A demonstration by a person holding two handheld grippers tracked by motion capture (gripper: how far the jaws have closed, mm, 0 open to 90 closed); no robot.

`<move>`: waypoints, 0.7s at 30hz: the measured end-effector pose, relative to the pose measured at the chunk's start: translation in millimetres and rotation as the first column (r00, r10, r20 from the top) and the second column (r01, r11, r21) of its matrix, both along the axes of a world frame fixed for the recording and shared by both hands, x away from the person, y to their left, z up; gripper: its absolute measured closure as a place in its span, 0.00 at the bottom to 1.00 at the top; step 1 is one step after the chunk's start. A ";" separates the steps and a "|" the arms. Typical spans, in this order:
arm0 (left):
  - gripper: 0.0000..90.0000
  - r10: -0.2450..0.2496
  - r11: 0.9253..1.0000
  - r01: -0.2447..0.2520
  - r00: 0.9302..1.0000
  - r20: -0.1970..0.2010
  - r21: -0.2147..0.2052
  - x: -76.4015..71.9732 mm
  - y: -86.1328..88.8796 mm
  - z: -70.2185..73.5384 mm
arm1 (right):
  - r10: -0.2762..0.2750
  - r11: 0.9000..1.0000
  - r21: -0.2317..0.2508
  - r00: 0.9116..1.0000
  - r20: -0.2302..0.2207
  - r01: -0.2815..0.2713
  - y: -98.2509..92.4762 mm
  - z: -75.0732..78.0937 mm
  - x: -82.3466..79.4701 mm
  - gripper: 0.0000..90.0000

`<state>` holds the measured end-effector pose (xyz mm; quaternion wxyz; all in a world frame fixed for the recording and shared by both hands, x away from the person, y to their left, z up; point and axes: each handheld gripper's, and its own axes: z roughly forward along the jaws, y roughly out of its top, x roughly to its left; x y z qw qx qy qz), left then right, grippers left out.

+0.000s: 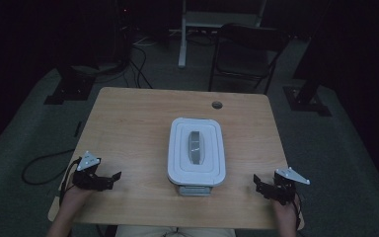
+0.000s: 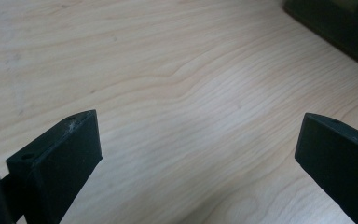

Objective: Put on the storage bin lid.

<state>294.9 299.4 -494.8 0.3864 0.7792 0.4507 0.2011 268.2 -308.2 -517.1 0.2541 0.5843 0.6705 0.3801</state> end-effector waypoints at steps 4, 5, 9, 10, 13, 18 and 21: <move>0.01 0.058 0.998 -0.058 0.998 -0.006 0.000 -4.9 9.2 -4.1 | -0.030 1.000 -0.007 0.999 -0.024 0.029 -5.0 -5.3 -4.1 0.14; 0.01 0.075 0.997 -0.075 0.997 -0.010 0.003 -5.3 10.9 -5.5 | -0.034 0.999 -0.015 0.999 -0.029 0.034 -5.3 -5.9 -4.3 0.14; 0.01 0.139 0.990 -0.138 0.990 -0.036 0.012 -7.8 17.1 -12.3 | -0.060 0.998 -0.038 0.997 -0.039 0.059 -5.6 -8.4 -4.3 0.14; 0.01 0.150 0.989 -0.150 0.988 -0.041 0.012 -8.5 19.0 -14.7 | -0.068 0.997 -0.044 0.996 -0.049 0.066 -5.6 -9.3 -3.7 0.14; 0.01 0.158 0.987 -0.158 0.986 -0.047 0.015 -8.8 20.0 -16.2 | -0.068 0.997 -0.035 0.996 -0.061 0.066 -5.9 -9.7 -2.5 0.14; 0.01 0.195 0.980 -0.190 0.977 -0.087 0.063 -9.6 23.3 -24.9 | -0.102 0.994 -0.062 0.989 -0.109 0.095 -4.2 -11.2 2.5 0.15; 0.01 0.220 0.972 -0.210 0.971 -0.091 0.104 -8.6 20.8 -28.8 | -0.101 0.990 -0.115 0.988 -0.114 0.088 0.8 -11.8 3.8 0.15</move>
